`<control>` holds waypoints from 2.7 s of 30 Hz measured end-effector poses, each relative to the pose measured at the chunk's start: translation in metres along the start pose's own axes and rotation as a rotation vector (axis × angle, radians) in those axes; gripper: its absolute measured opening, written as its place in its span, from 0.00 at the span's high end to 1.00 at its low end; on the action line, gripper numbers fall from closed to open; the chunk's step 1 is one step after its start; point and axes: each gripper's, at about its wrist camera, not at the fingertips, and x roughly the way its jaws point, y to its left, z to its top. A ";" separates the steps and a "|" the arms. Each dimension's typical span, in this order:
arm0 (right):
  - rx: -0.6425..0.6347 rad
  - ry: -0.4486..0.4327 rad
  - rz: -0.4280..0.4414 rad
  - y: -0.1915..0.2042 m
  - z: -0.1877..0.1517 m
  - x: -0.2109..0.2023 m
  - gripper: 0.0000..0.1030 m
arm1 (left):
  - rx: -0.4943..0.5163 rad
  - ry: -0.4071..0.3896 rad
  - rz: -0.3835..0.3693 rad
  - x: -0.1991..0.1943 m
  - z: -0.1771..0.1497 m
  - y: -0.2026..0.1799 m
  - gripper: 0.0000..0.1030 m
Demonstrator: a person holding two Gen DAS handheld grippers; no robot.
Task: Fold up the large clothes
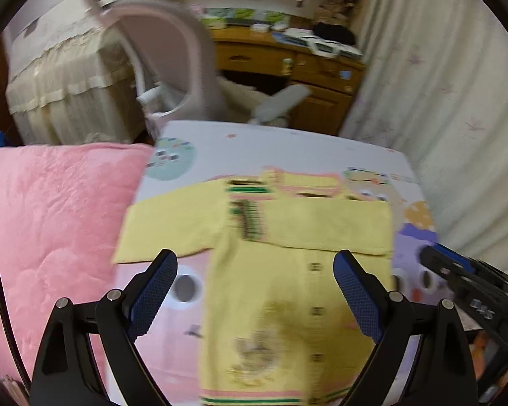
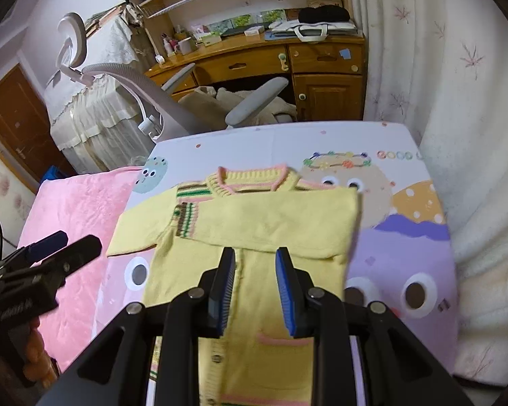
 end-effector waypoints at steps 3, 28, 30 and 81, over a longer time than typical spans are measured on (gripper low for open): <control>-0.001 0.025 -0.022 0.022 -0.004 0.016 0.76 | -0.014 0.023 0.055 0.018 -0.003 0.046 0.10; -0.092 0.116 -0.044 0.160 -0.028 0.119 0.76 | -0.279 0.251 -0.070 0.158 -0.043 0.243 0.29; -0.089 0.118 -0.048 0.160 -0.029 0.119 0.76 | -0.287 0.265 -0.100 0.164 -0.042 0.242 0.40; -0.205 -0.005 0.013 0.116 -0.016 0.126 0.76 | 0.163 0.065 -0.072 0.097 -0.015 0.088 0.35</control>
